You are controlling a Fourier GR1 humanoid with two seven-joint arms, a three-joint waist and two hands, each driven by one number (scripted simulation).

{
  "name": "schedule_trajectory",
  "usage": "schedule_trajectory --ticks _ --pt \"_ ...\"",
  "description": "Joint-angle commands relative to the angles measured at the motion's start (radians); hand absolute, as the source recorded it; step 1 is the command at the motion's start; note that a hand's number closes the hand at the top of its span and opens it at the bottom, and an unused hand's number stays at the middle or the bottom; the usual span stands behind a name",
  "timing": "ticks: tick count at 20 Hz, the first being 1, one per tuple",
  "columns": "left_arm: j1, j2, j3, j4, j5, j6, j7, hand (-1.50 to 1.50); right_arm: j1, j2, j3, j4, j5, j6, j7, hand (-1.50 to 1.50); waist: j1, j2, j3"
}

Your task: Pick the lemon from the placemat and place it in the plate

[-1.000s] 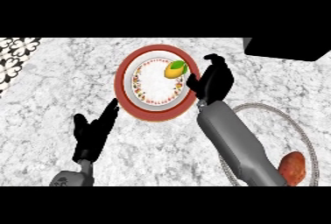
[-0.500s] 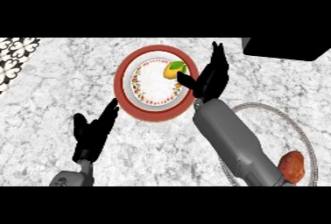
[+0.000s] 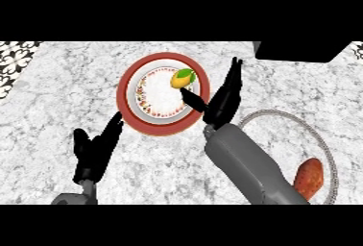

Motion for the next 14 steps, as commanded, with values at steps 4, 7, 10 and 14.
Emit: schedule_trajectory --ticks 4,7,10,14 --pt "0.053 0.03 0.045 -0.03 0.037 -0.019 0.016 0.0 0.118 0.005 0.231 -0.18 -0.152 -0.134 -0.026 -1.5 -0.044 -0.009 -0.005" --pt "0.059 0.001 0.032 0.052 0.001 -0.002 -0.063 0.0 0.248 0.005 0.326 -0.271 -0.142 -0.16 -0.087 -1.5 -0.062 -0.011 -0.005" --pt "0.085 0.023 0.041 -0.068 0.033 -0.017 0.035 0.0 0.245 0.006 0.333 -0.253 -0.093 -0.111 -0.022 -1.5 -0.063 -0.015 -0.006" --pt "0.04 -0.001 0.04 -0.001 0.001 0.009 -0.005 0.0 0.36 0.006 0.356 -0.317 -0.016 -0.041 -0.048 -1.5 -0.071 -0.014 -0.006"
